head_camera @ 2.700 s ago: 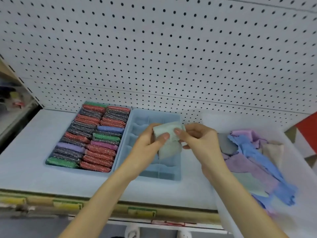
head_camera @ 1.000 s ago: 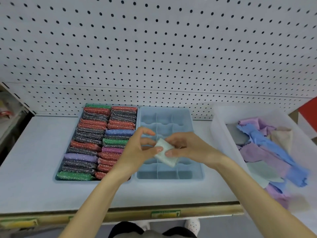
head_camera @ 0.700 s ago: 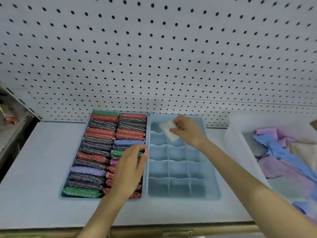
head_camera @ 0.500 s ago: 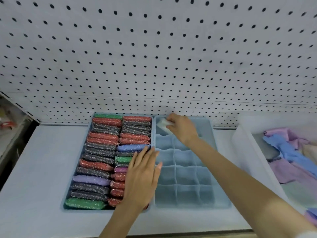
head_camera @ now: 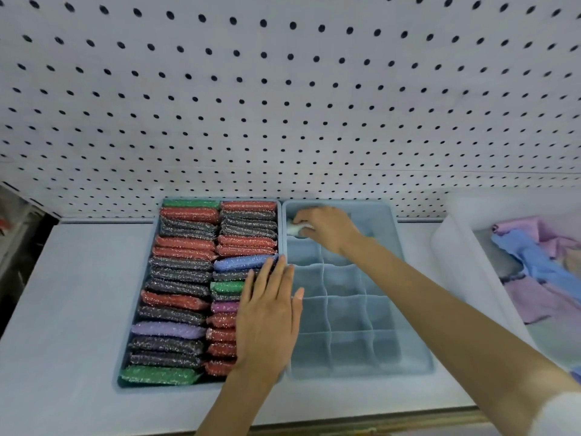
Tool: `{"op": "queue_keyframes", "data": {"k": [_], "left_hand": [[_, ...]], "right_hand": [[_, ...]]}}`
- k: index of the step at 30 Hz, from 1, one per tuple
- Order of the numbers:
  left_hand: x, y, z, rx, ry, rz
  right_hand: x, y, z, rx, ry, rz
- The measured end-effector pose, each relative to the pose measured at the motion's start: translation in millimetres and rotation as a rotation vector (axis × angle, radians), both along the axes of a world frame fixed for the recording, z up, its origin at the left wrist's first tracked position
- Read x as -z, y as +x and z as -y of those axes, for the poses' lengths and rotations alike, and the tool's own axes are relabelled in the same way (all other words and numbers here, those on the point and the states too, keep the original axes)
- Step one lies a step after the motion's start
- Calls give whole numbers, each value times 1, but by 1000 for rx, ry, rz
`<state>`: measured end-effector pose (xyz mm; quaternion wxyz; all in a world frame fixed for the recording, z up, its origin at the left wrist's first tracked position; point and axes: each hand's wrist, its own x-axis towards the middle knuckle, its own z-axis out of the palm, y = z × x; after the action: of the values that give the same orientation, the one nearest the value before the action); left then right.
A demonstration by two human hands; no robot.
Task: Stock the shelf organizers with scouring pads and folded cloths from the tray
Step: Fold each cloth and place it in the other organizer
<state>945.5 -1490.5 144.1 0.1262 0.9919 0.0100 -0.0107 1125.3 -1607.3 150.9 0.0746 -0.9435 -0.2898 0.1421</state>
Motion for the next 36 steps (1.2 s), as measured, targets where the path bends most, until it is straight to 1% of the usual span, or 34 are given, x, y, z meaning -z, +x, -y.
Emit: {"op": "queue_keyframes", "data": {"k": [5, 7, 9, 12, 15, 18, 19, 21, 23, 24, 27, 28, 30, 31, 33, 34, 36], "left_hand": [[1, 0, 0, 6, 9, 21], [1, -1, -1, 10, 1, 19], [2, -1, -1, 17, -15, 27], [0, -2, -2, 14, -57, 51], [-8, 0, 3, -62, -154, 81], [-25, 10, 22, -72, -234, 153], [-32, 14, 33, -47, -273, 182], [-47, 22, 64, -5, -433, 181], [-58, 27, 105, 32, -622, 135], [-61, 28, 129, 63, -682, 122], [-67, 24, 203, 183, -784, 79], [-67, 21, 226, 201, -822, 55], [-65, 16, 265, 181, -888, 10], [-63, 12, 281, 156, -907, 2], [-55, 5, 302, 129, -903, 31], [-50, 3, 309, 126, -875, 50], [-43, 1, 318, 125, -798, 95]], "right_hand": [[2, 1, -1, 4, -13, -165], [2, -2, 0, 11, -12, -188], [1, -4, 2, 27, 36, -238], [-9, -7, 13, 115, 206, -303], [-32, -7, 38, 301, 481, -233], [-61, -17, 82, 440, 777, -253], [-70, -23, 102, 458, 824, -256], [-81, -39, 146, 478, 859, -231], [-86, -57, 196, 518, 876, -186], [-87, -66, 222, 541, 882, -181], [-87, -96, 301, 620, 807, -159], [-83, -104, 327, 644, 775, -146], [-76, -116, 374, 644, 644, -156], [-72, -123, 393, 635, 568, -187], [-61, -135, 423, 643, 476, -302], [-57, -138, 432, 647, 450, -342], [-46, -139, 444, 645, 467, -370]]}}
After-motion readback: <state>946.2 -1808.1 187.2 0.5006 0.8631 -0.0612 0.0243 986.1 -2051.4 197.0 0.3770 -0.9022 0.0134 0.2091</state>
